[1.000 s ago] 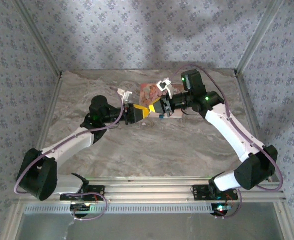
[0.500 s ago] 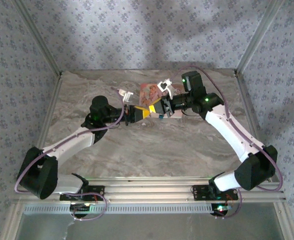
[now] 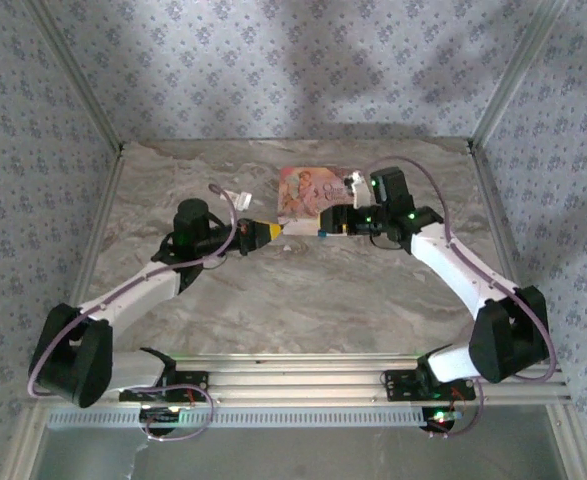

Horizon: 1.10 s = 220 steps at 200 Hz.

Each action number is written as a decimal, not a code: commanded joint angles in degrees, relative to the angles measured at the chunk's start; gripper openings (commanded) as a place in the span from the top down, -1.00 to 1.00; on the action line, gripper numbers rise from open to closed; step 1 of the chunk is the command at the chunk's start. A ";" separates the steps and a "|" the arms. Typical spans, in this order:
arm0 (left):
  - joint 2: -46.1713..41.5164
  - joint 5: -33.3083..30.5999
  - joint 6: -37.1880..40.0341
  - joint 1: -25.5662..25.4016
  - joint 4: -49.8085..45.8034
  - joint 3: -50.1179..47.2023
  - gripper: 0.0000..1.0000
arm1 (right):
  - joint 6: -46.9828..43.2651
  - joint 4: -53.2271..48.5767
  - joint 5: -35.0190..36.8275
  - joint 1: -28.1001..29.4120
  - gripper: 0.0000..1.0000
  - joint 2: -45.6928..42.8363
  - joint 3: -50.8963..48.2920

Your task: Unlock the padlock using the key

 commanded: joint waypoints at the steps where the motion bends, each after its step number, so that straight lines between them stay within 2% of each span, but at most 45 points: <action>1: -0.38 -2.87 0.82 0.45 -2.11 -2.02 1.00 | 4.48 -0.84 17.71 4.62 -0.15 -0.05 -3.46; 35: -1.56 -5.56 3.14 0.45 -5.62 -4.02 1.00 | 9.05 1.16 31.00 10.63 -0.13 6.80 -5.74; 72: -3.27 -7.57 5.32 0.45 -9.05 -5.53 1.00 | 12.81 3.74 43.13 13.27 -0.16 14.11 -3.82; 90: -2.89 -8.01 6.56 0.45 -10.54 -5.72 1.00 | 12.76 7.33 46.00 14.21 -0.16 17.33 -3.01; 134: -2.53 -8.87 6.65 0.50 -8.54 -7.48 1.00 | 11.93 5.99 47.55 14.59 -0.16 26.28 4.69; 183: -3.32 -9.32 8.25 0.91 -10.76 -7.25 1.00 | 12.68 5.50 48.20 13.78 -0.15 30.85 10.73; 220: -3.28 -9.15 9.40 1.14 -12.50 -6.88 1.00 | 12.20 5.69 47.15 12.43 -0.08 32.82 12.71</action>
